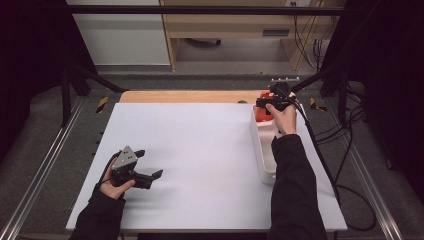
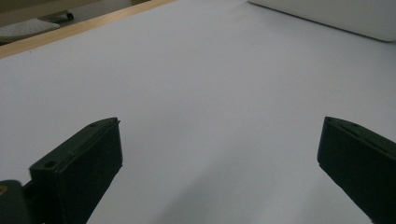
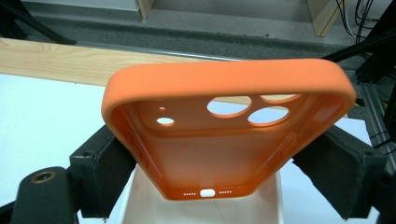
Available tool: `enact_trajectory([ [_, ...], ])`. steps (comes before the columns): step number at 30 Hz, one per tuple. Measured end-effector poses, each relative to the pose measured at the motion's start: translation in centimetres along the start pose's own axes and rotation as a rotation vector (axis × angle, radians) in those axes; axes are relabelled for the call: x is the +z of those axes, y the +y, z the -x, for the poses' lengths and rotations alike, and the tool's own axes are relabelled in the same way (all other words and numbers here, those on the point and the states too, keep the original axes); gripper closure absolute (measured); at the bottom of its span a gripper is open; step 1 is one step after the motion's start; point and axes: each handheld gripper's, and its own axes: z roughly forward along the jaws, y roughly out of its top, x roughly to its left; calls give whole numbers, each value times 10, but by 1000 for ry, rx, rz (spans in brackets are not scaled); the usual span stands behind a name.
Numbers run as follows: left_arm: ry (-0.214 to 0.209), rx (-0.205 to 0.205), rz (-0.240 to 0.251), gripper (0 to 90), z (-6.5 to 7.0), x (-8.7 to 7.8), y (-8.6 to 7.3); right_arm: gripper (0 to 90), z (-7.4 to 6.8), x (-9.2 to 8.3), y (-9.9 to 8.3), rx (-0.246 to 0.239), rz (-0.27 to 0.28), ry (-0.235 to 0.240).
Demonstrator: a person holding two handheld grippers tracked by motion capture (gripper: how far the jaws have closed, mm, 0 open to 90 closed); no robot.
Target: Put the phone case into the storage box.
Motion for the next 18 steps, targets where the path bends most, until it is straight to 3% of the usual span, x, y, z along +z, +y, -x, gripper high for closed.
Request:
enact_trajectory([
  [18,-2,1,-2,0,0,0,-1,153,-2,15,-2,2,-39,-19],
])
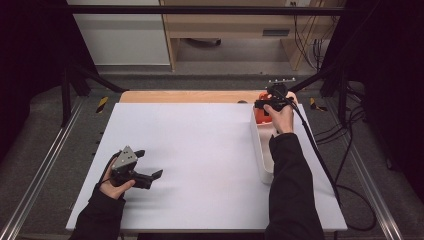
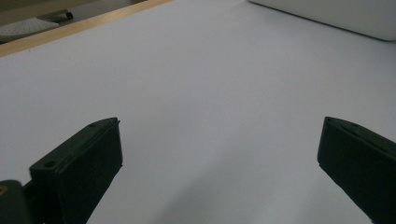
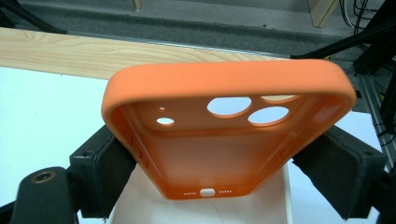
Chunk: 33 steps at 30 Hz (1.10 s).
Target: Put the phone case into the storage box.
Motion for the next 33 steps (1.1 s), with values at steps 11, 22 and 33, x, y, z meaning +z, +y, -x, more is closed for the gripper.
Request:
enact_trajectory([
  [11,-1,1,-2,0,0,0,0,153,-2,8,-1,4,-7,-9],
  [22,-1,-1,-1,0,0,0,0,153,-4,13,-3,3,-16,-14],
  [33,0,1,-3,0,0,1,0,150,-6,17,-5,-1,-23,-17],
])
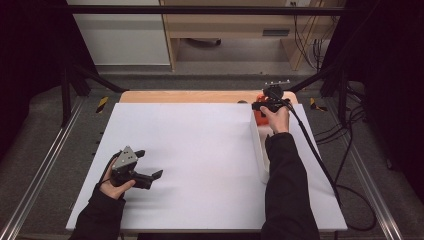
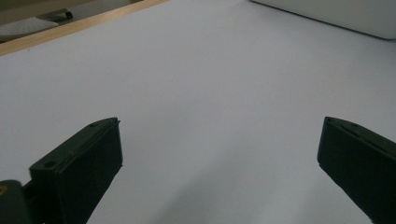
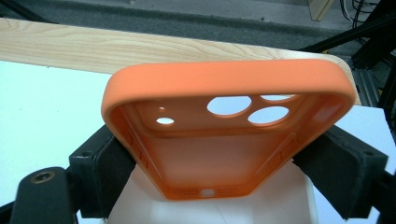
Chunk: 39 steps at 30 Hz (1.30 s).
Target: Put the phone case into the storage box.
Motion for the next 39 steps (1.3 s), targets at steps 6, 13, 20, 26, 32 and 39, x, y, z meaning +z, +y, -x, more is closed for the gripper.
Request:
enact_trajectory([
  [6,-1,1,0,0,0,0,0,148,1,1,0,11,1,-4],
  [13,-1,1,0,0,0,0,0,97,2,2,-1,3,-11,13],
  [20,-2,2,0,0,0,0,0,8,3,1,-1,-15,-23,55],
  [26,-2,2,-1,0,0,0,0,5,5,-5,1,-13,18,49],
  [32,-3,4,-3,0,1,0,0,5,7,-13,2,-17,53,50],
  [39,-4,5,-4,0,1,1,0,5,6,-28,2,-34,87,72],
])
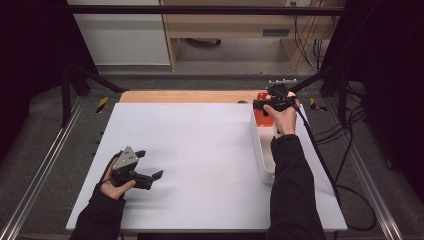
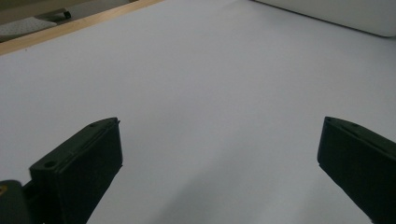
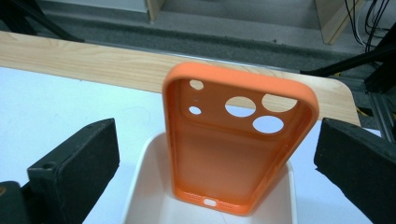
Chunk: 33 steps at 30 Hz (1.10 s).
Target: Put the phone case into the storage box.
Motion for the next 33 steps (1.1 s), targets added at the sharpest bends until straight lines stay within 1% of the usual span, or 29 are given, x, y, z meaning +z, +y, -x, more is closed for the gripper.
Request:
enact_trajectory([
  [2,0,0,0,0,0,0,0,5,-2,-6,-1,-7,14,15],
  [6,2,3,1,0,1,0,0,5,-7,-18,-4,-30,43,63],
  [9,0,2,8,0,1,-1,1,4,-12,-28,-7,-53,76,116],
  [11,0,2,9,0,1,-1,1,6,-15,-35,-10,-74,100,139],
  [15,-1,3,12,0,1,-2,1,8,-22,-48,-14,-99,140,193],
  [19,-2,5,16,0,1,-3,1,13,-30,-62,-22,-106,176,263],
  [24,-6,8,17,0,2,-3,1,13,-36,-76,-35,-147,200,324],
  [27,-7,9,21,0,2,-3,2,14,-37,-86,-43,-166,215,350],
  [29,-9,10,23,0,3,-3,2,14,-36,-92,-49,-168,229,380],
  [33,-11,11,24,0,3,-4,2,10,-33,-106,-62,-189,255,428],
])
